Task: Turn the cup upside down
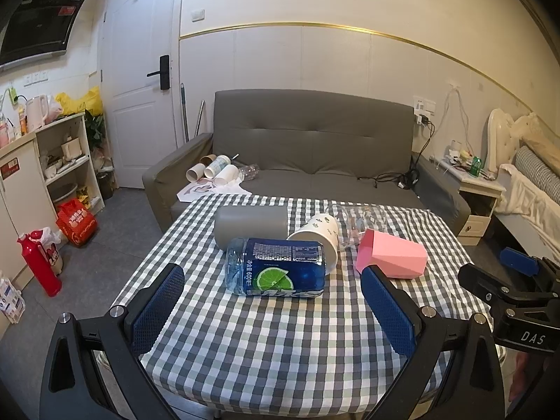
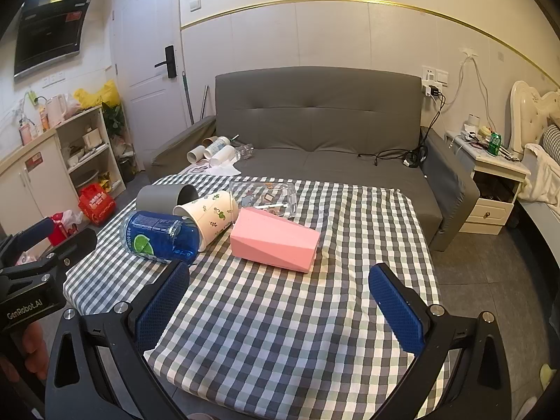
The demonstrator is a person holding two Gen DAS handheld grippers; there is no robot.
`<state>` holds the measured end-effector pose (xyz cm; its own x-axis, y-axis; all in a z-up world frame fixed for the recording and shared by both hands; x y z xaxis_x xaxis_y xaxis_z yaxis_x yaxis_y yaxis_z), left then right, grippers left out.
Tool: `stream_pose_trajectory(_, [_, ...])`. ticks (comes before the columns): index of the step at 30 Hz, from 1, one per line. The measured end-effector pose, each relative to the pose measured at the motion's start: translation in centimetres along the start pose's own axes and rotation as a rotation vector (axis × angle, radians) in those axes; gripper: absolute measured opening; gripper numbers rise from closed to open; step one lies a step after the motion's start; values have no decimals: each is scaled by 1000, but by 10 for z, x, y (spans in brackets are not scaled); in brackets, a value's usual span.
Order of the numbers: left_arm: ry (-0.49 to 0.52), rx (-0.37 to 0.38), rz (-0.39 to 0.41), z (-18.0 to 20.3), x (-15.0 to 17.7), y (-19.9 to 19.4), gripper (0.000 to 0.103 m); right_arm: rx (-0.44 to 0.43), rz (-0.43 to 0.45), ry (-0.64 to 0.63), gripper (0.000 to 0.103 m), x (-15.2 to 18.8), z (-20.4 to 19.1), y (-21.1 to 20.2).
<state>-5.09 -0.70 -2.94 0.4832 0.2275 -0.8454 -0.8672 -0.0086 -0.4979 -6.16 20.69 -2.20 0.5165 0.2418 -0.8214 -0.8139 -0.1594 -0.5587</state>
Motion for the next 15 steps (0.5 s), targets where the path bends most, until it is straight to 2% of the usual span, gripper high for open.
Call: stream_pose_trajectory(15, [6, -15, 0, 0, -1, -1, 103, -9, 4, -12, 103, 0, 0, -2])
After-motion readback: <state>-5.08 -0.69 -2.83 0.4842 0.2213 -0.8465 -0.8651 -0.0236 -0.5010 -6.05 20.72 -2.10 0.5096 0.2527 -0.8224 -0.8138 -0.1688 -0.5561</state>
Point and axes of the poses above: each gripper's, at about its wrist camera, not at the fingertips, and y roughly the way its jaws point, z to its right, x to its underside, the point moved 6 cm from there along y, roughly the way its jaws point, and after that the axes turned 12 degrees about -y, right-handed, at the moved point
